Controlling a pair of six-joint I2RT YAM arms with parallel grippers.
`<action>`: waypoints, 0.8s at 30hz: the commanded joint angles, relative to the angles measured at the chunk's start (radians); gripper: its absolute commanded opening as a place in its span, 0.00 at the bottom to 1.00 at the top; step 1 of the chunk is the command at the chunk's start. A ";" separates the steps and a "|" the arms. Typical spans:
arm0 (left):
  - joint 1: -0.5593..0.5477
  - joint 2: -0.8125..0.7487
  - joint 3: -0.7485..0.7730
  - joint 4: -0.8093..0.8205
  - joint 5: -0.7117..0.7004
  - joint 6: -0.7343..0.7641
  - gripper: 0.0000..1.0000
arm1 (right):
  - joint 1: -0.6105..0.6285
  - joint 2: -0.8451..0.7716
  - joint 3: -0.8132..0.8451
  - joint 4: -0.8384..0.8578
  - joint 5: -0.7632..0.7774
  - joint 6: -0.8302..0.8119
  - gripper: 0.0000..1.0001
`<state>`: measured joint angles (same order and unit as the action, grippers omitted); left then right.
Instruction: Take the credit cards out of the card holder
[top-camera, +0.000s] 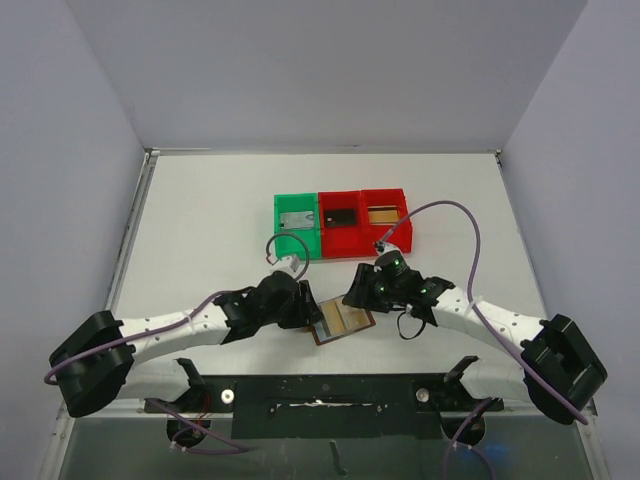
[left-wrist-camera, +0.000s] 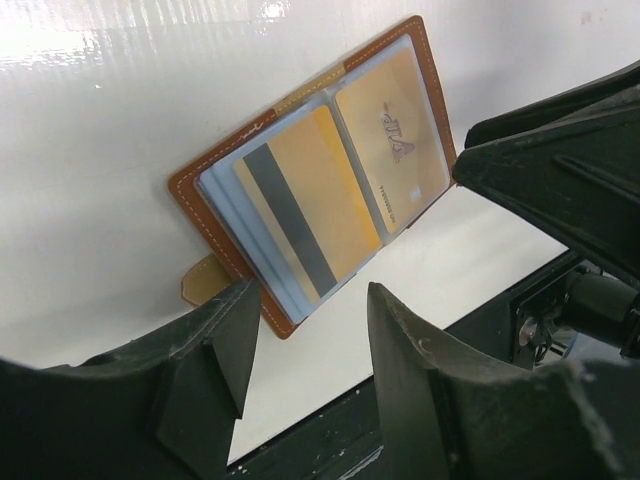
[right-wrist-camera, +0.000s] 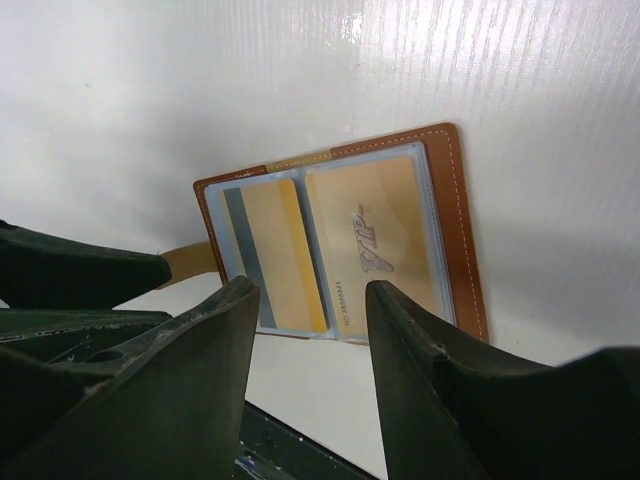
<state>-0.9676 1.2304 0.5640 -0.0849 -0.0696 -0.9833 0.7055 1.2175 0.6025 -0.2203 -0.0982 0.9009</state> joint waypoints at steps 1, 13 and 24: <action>0.004 0.046 0.054 0.075 0.053 0.014 0.46 | -0.008 -0.018 -0.010 0.098 -0.023 0.022 0.48; 0.006 0.145 0.064 0.063 0.067 0.019 0.44 | 0.020 0.137 0.036 0.167 -0.135 -0.012 0.39; 0.009 0.138 0.033 0.094 0.053 0.008 0.40 | 0.039 0.219 0.064 0.178 -0.168 -0.033 0.36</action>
<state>-0.9661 1.3804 0.5854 -0.0486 -0.0101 -0.9833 0.7349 1.4193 0.6209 -0.0982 -0.2375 0.8867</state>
